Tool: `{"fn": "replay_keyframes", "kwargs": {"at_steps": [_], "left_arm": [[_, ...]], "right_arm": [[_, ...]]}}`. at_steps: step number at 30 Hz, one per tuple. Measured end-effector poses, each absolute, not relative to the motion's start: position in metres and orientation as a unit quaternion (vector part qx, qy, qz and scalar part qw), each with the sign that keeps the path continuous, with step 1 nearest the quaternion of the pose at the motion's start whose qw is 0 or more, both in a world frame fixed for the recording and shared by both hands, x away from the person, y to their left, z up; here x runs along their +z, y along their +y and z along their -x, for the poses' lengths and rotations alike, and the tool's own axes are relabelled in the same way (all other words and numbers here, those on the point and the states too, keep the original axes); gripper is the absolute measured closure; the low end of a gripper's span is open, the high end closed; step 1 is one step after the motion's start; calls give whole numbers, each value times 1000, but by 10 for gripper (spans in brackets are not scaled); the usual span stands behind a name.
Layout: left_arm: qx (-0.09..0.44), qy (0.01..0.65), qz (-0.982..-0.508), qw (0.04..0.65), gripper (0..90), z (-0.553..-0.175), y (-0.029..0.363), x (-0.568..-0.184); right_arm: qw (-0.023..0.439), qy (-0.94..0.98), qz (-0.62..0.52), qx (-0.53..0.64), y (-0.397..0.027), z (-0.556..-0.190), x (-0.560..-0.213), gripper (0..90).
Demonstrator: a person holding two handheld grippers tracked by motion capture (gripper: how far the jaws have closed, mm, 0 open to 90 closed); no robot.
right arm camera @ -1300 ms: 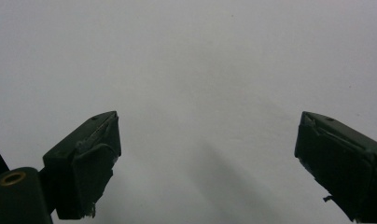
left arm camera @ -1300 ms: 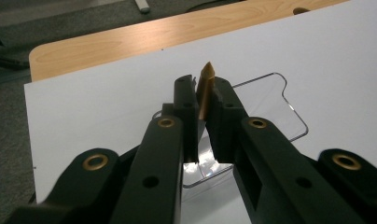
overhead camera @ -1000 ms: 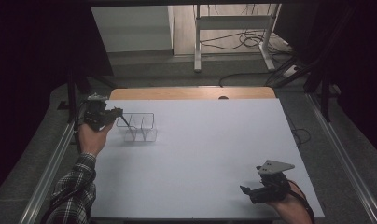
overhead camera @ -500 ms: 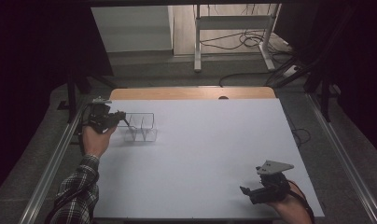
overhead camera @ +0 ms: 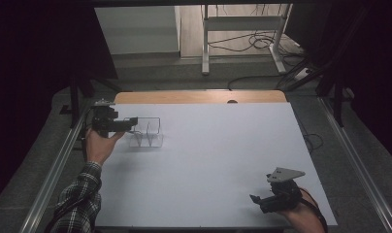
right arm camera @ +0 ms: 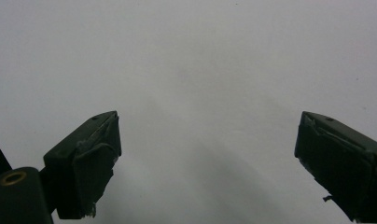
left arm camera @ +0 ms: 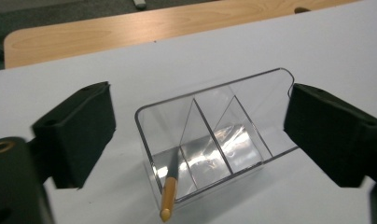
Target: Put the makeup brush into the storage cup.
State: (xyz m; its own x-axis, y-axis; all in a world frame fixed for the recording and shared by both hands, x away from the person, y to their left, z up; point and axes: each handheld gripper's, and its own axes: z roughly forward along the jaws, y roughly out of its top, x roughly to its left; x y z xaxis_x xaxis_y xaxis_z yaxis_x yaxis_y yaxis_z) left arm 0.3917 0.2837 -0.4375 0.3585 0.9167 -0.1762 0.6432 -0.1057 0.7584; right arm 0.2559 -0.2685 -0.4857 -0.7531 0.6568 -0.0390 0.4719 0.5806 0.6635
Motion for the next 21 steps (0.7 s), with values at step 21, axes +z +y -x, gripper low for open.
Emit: {"fn": "replay_keyframes", "kwargs": {"at_steps": [21], "left_arm": [[190, 519, -725, 411, 20, -375, 285, -426]], "right_arm": [[143, 877, -326, 324, -271, -255, -486, 71]]}}
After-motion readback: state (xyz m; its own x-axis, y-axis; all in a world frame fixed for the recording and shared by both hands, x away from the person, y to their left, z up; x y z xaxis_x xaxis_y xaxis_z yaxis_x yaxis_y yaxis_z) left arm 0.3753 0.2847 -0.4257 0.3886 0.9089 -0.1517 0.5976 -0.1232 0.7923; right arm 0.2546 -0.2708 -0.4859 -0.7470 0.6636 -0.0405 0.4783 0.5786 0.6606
